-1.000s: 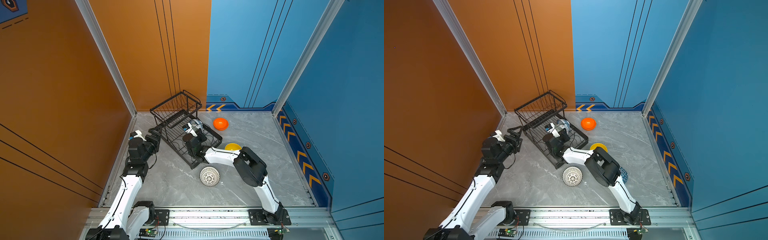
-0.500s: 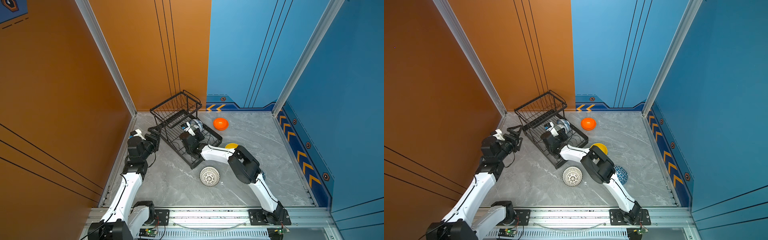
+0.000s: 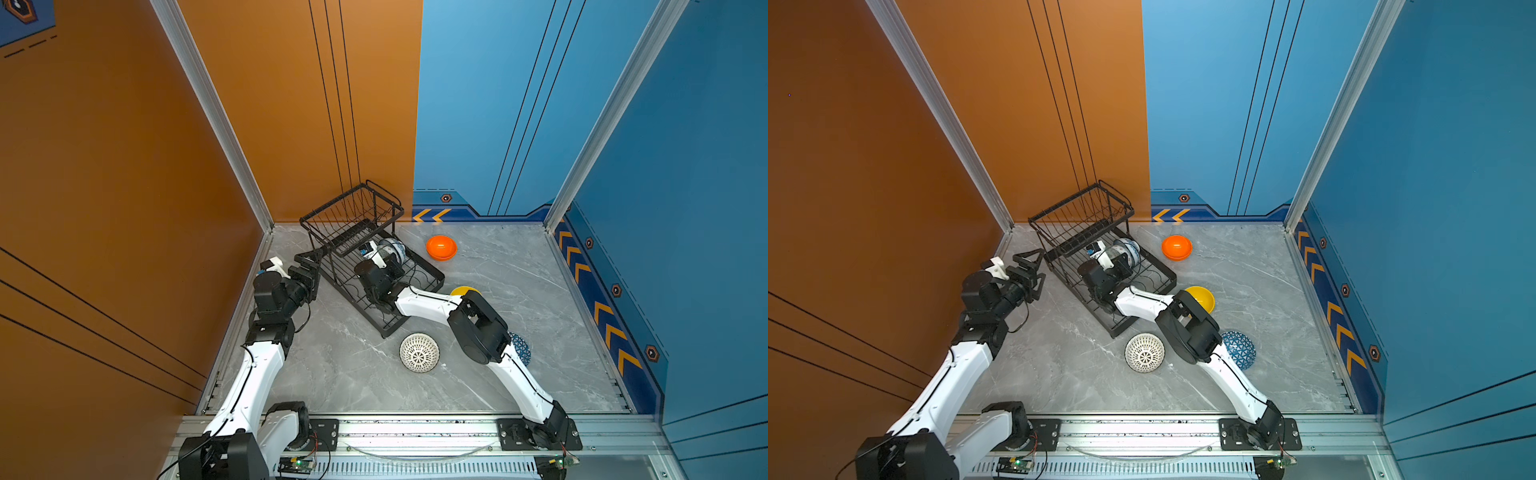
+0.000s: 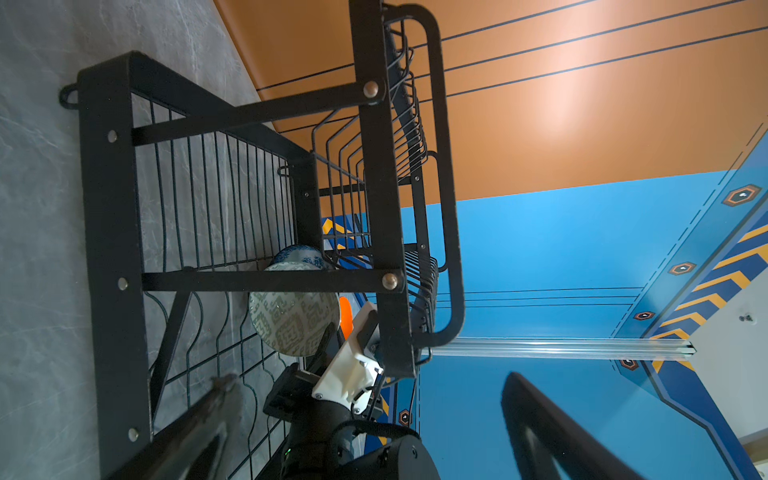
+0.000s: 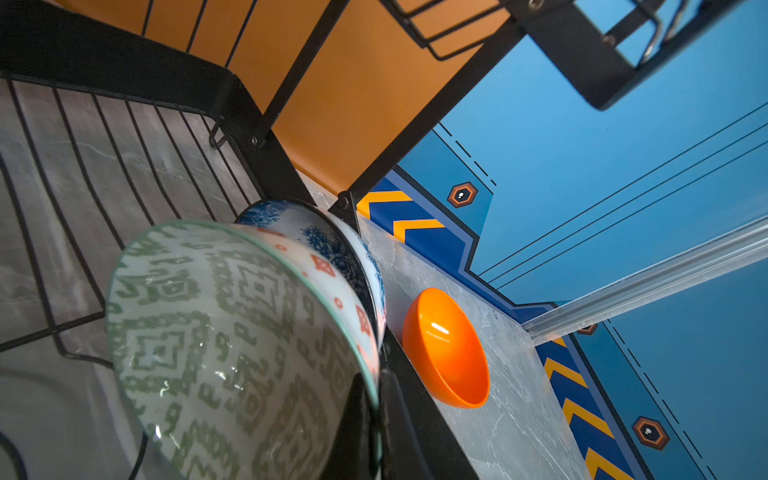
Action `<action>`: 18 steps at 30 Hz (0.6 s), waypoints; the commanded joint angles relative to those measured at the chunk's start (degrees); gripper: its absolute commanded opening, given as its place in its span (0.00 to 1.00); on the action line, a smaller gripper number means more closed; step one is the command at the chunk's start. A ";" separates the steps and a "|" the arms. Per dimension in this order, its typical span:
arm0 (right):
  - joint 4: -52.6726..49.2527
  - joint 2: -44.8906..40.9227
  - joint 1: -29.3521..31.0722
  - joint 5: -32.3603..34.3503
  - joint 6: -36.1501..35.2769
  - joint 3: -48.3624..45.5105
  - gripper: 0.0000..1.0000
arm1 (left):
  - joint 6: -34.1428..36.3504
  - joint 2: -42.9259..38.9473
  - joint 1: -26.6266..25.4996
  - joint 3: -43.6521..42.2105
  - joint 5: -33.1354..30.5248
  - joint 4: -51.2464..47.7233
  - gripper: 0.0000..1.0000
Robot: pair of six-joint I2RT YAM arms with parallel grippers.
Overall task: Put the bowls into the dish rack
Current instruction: 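Settle the green bowl upright in a slot beside the floral bowl with the right gripper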
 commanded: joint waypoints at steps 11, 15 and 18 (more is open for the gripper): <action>0.43 3.33 0.44 5.54 -2.04 4.09 0.00 | -1.15 1.70 2.00 -1.51 3.68 4.17 0.98; -0.61 3.69 1.03 5.46 -0.87 4.22 0.00 | -1.35 1.57 2.56 -1.55 3.96 4.23 0.98; -3.20 3.86 1.29 4.64 1.90 4.44 0.00 | -1.31 1.57 2.80 -1.60 4.09 4.32 0.98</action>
